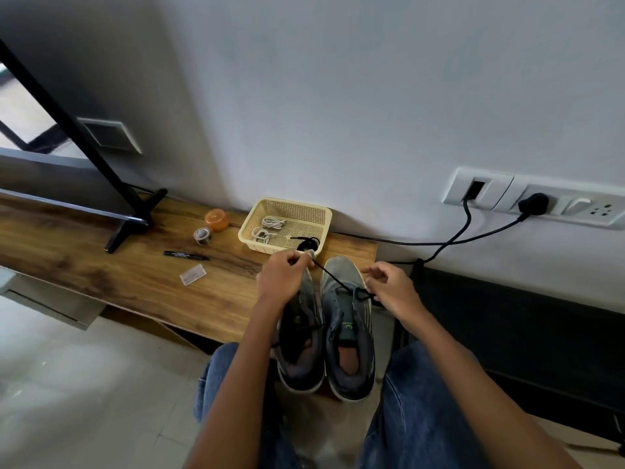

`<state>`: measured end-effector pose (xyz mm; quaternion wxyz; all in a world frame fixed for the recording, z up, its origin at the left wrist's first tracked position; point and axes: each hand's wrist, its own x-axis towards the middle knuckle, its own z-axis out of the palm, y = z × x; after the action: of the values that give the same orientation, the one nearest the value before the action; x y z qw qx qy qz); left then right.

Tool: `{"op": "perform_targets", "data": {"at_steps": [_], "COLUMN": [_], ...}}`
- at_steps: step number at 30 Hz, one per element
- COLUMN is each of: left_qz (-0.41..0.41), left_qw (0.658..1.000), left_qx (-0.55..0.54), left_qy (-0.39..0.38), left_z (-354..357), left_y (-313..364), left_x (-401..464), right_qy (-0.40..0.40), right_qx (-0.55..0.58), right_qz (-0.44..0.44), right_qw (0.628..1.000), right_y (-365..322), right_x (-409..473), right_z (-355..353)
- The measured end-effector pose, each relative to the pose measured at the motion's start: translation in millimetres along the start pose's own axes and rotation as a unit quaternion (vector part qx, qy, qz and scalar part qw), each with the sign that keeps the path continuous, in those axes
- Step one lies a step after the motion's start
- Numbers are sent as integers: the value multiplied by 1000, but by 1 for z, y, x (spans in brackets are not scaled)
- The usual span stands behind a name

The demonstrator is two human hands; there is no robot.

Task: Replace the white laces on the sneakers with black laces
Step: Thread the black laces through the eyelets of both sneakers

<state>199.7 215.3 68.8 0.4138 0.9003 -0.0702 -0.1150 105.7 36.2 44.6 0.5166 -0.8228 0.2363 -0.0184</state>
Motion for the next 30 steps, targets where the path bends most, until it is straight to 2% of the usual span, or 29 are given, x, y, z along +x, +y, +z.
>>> {"op": "perform_targets", "data": {"at_steps": [4,9,11,17,23,30], "left_qz": [67,127,141,124,75,-12], "left_qw": [996,985,982,984,987,985], "left_qx": [-45,-99,-112,-127,-133,-115], "left_qy": [-29,-63,-64,-28,39,125], "left_z": [-17,-24,-31,-64,-90,-106], "left_y": [25,46,50,31,-8,-44], "left_x": [-8,-17,-19,-25,-41,-59], "right_qy": [-16,-72,-63,62,209,261], "right_qx": [7,30,23,59,189,319], "right_qz": [-62,-152,-169,-148,-73,-33], "right_qw": [998,985,983,985,957,910], "right_y": [-34,-84,-97,-105,-86,-77], "right_x": [-11,-20,-19,-19,-18,-35], "right_z": [3,3,-1,-39,-67,-80]}}
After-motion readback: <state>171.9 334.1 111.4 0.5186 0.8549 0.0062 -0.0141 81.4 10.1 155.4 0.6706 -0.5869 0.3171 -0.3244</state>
